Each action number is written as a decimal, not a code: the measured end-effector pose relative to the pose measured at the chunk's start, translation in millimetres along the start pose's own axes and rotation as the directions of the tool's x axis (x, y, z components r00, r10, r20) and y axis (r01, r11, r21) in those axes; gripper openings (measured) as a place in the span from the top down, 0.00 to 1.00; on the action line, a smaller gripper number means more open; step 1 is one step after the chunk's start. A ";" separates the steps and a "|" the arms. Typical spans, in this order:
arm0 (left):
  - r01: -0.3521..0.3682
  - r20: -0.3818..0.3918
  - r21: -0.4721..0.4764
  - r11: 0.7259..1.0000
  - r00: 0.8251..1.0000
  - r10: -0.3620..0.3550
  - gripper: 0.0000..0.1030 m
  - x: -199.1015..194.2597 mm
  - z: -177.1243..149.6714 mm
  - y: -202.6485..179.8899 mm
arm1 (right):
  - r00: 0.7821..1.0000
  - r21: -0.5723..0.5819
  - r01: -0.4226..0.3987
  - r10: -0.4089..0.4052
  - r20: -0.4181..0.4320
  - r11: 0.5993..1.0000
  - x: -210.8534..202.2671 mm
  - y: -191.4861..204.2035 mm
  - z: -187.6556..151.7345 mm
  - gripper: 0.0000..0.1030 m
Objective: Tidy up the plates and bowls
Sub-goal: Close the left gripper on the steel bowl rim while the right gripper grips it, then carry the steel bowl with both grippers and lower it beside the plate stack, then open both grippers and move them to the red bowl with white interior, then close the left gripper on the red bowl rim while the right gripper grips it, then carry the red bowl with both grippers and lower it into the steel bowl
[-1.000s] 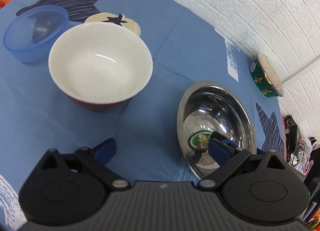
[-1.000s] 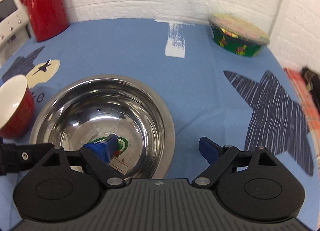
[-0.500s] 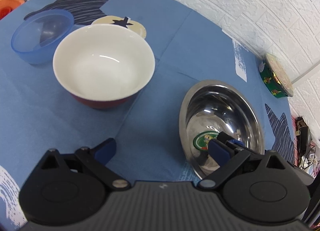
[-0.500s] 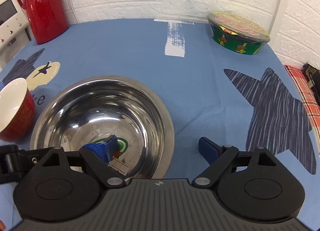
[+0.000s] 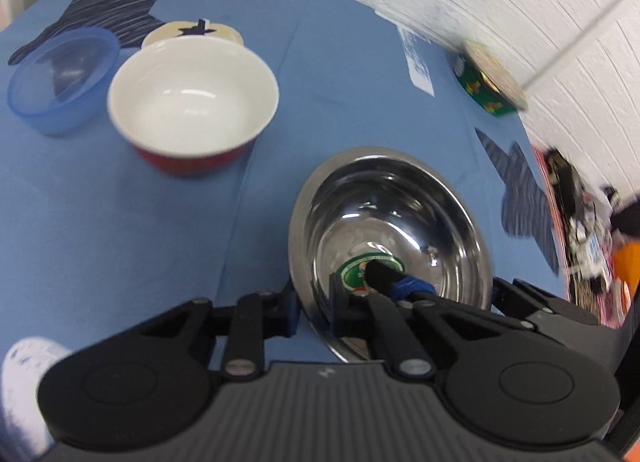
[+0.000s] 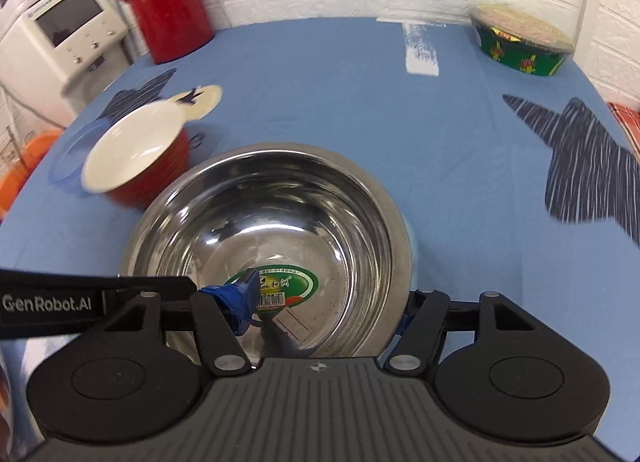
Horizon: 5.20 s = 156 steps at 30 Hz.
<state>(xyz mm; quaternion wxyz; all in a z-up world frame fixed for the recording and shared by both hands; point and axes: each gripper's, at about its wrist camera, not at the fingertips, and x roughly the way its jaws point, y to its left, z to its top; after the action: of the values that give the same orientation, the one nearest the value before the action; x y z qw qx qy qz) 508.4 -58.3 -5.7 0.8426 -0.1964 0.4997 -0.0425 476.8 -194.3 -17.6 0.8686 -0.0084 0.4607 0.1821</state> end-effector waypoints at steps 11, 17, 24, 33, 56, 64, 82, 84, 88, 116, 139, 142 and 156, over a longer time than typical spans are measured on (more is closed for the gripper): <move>0.100 -0.065 0.207 0.973 0.994 -0.088 0.94 -115.8 -134.0 49.5 | 0.998 -0.166 -0.034 0.043 0.050 0.986 -101.4 79.8 -132.3 0.45; 0.125 -0.101 0.199 0.972 0.989 -0.106 0.93 -126.0 -184.9 81.7 | 0.997 -0.256 0.027 -0.007 0.080 0.966 -115.0 118.2 -182.3 0.44; 0.147 -0.102 0.214 0.966 0.987 -0.127 0.93 -119.8 -203.9 80.7 | 0.999 -0.174 0.000 0.008 0.041 0.985 -109.8 106.4 -200.3 0.44; 0.176 -0.120 0.220 0.960 0.981 -0.153 0.82 -107.1 -209.0 76.8 | 0.999 -0.146 0.002 0.005 0.049 0.989 -111.2 102.1 -216.0 0.43; 0.155 0.049 0.295 0.943 0.983 -0.177 0.37 -155.9 -210.5 73.2 | 0.996 0.091 -0.079 0.076 0.040 0.993 -133.1 72.7 -223.4 0.39; 0.178 0.070 0.299 0.937 0.976 -0.208 0.37 -172.0 -208.6 80.2 | 0.997 0.107 -0.032 0.023 0.080 0.994 -163.1 65.9 -220.2 0.39; 0.120 0.189 0.126 0.985 0.971 -0.143 0.36 -174.1 -75.2 119.5 | 0.995 -0.084 -0.023 0.030 0.093 0.996 -119.2 102.1 -75.2 0.38; 0.106 0.194 0.080 0.991 0.974 -0.120 0.36 -159.1 -48.8 123.6 | 0.995 -0.067 -0.028 0.034 0.090 0.997 -98.2 99.0 -48.6 0.39; 0.158 0.150 -0.118 0.980 0.979 -0.139 0.36 -112.2 0.8 140.1 | 0.996 -0.040 -0.010 0.013 0.084 0.999 -50.6 93.6 0.5 0.39; 0.023 0.225 -0.440 0.898 0.971 0.086 0.36 -3.2 58.2 138.8 | 1.000 -0.115 -0.009 0.006 -0.027 0.993 100.4 73.2 94.5 0.33; 0.035 0.173 -0.328 0.944 0.985 0.023 0.94 -2.1 69.7 136.5 | 0.991 -0.177 -0.135 0.130 -0.039 0.975 83.9 94.1 78.3 0.84; 0.029 0.154 -0.290 0.956 0.988 0.017 0.94 -8.8 60.3 137.6 | 0.988 -0.163 -0.149 0.141 -0.059 0.975 74.4 96.6 65.7 0.83; 0.080 0.117 -0.134 0.988 0.991 -0.064 0.95 -100.0 -45.8 93.2 | 0.996 -0.202 -0.090 0.089 -0.012 0.975 -52.7 106.1 -16.5 0.80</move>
<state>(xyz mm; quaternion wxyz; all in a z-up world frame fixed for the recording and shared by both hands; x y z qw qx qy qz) 407.8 40.9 22.6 0.8516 -0.2744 0.4459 -0.0269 402.4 -114.5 31.5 0.8535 -0.0762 0.4411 0.2669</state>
